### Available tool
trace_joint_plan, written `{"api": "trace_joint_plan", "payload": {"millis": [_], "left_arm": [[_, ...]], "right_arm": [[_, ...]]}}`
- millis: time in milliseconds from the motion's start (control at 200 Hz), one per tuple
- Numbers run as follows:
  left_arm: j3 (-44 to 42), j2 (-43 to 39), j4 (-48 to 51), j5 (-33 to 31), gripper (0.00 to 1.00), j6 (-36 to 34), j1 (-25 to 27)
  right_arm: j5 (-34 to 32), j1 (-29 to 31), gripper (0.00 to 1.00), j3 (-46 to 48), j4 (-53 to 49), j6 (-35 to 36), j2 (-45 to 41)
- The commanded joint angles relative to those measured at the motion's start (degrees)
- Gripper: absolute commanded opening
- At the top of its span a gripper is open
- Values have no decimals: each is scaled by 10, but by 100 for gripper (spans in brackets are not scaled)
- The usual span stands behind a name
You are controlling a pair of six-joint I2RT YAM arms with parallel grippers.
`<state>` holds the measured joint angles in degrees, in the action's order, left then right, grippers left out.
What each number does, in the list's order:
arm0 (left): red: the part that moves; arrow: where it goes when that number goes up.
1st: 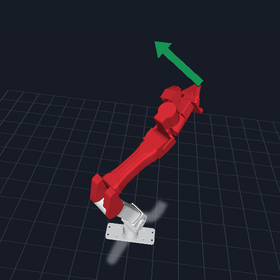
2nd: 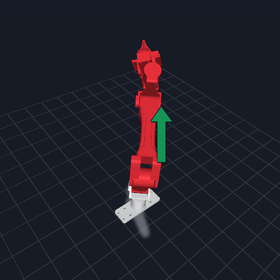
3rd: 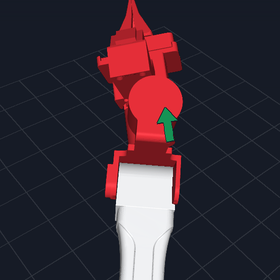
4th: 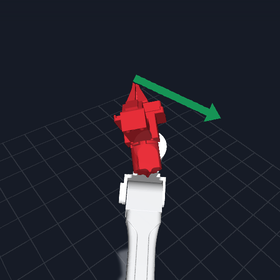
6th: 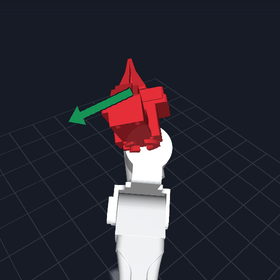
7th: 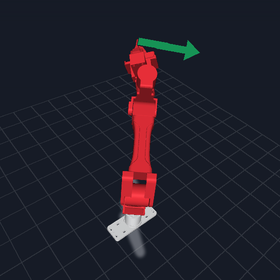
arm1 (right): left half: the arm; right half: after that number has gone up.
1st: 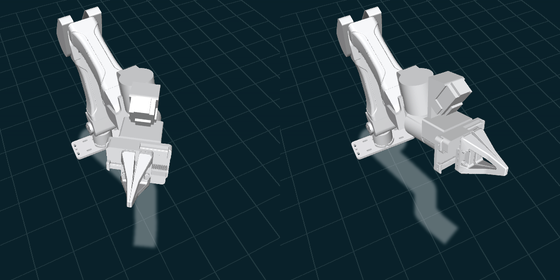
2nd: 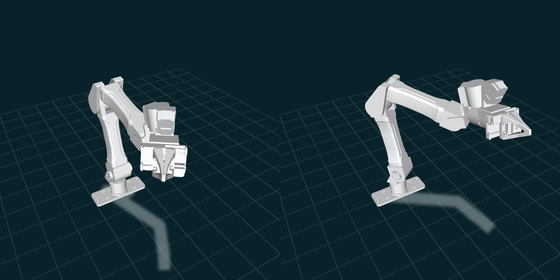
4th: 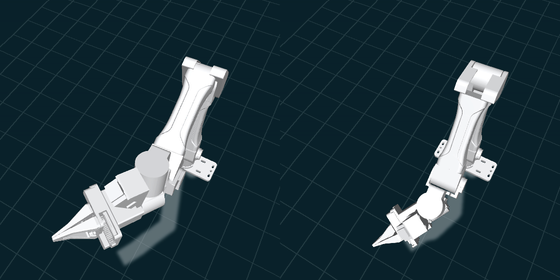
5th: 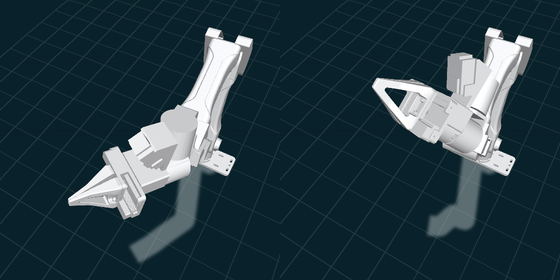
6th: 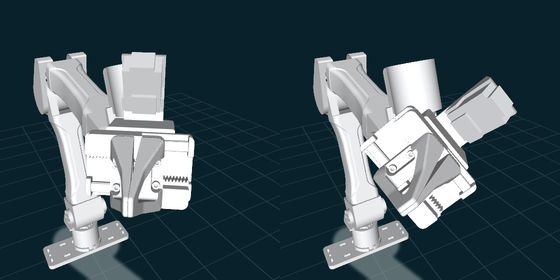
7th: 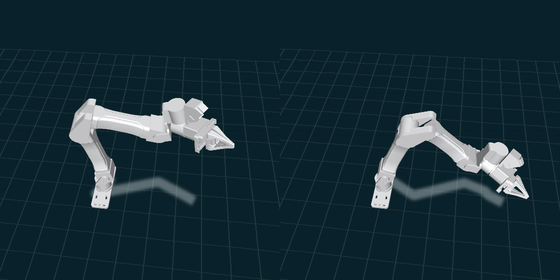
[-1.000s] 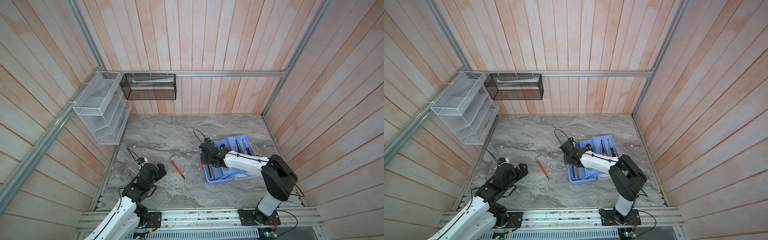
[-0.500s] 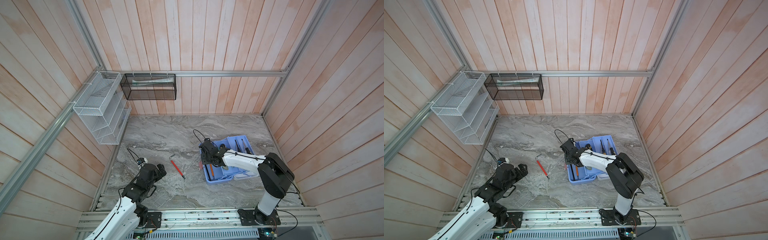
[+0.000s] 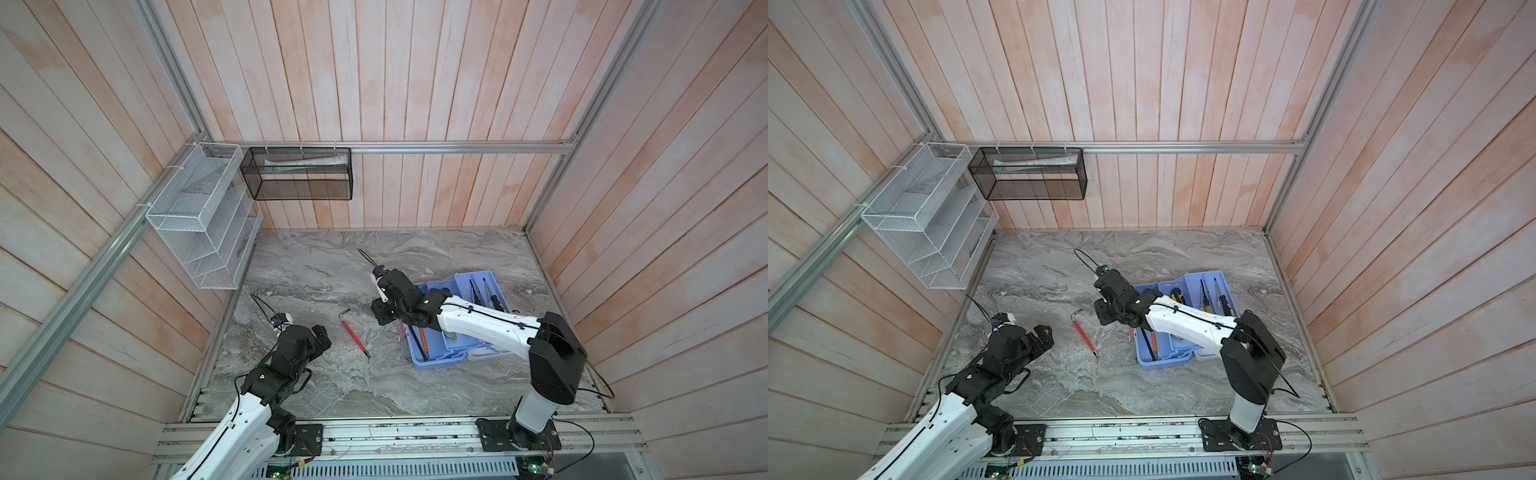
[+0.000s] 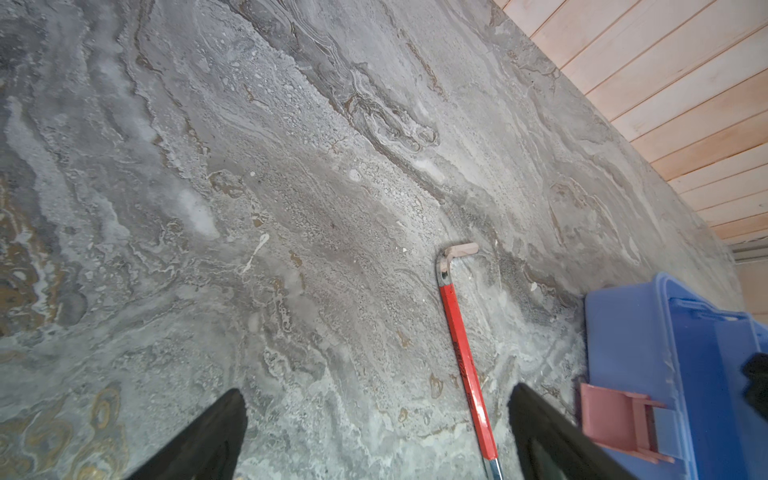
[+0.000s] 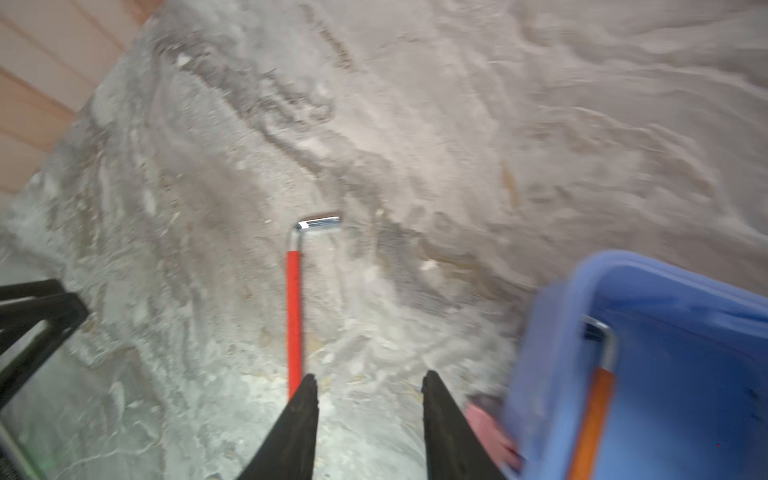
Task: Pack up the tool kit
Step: 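Move the right gripper back and grasp the red hex key, then carry the red hex key into the blue tool box and release it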
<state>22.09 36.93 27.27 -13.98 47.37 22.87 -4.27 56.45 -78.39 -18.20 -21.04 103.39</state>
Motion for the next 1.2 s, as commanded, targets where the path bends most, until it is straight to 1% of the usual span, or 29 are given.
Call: {"api": "trace_joint_plan", "payload": {"millis": [0, 135, 245, 290, 465, 675, 735, 795, 895, 1061, 1156, 1196], "left_arm": [[7, -14, 15, -9, 100, 0, -3], [3, -29, 24, -5, 100, 7, -3], [-4, -43, 25, -2, 100, 13, -3], [-7, -47, 25, -2, 100, 16, -3], [-11, -48, 23, 0, 100, 17, -3], [-13, -48, 21, -1, 100, 16, -3], [-13, -47, 22, -1, 100, 15, -2], [-12, -46, 22, -2, 100, 13, -2], [-11, -44, 21, -4, 100, 13, -3], [-7, -39, 20, -2, 100, 15, -3], [-8, -38, 16, 2, 100, 13, -3], [-7, -37, 15, 4, 100, 11, -3]], "right_arm": [[47, 29, 40, -40, -9, 45, 76], [71, 33, 39, -80, -10, 59, 137], [56, 33, 37, -108, -29, 68, 179], [56, 33, 36, -111, -26, 71, 190], [91, 34, 35, -123, -27, 75, 222], [74, 38, 33, -147, -49, 74, 252], [59, 39, 30, -160, -65, 73, 262], [33, 40, 22, -175, -83, 64, 276], [12, 39, 15, -194, -105, 54, 293], [18, 38, 4, -195, -105, 45, 279], [22, 33, 0, -192, -103, 39, 252], [22, 31, 0, -190, -106, 34, 238]]}}
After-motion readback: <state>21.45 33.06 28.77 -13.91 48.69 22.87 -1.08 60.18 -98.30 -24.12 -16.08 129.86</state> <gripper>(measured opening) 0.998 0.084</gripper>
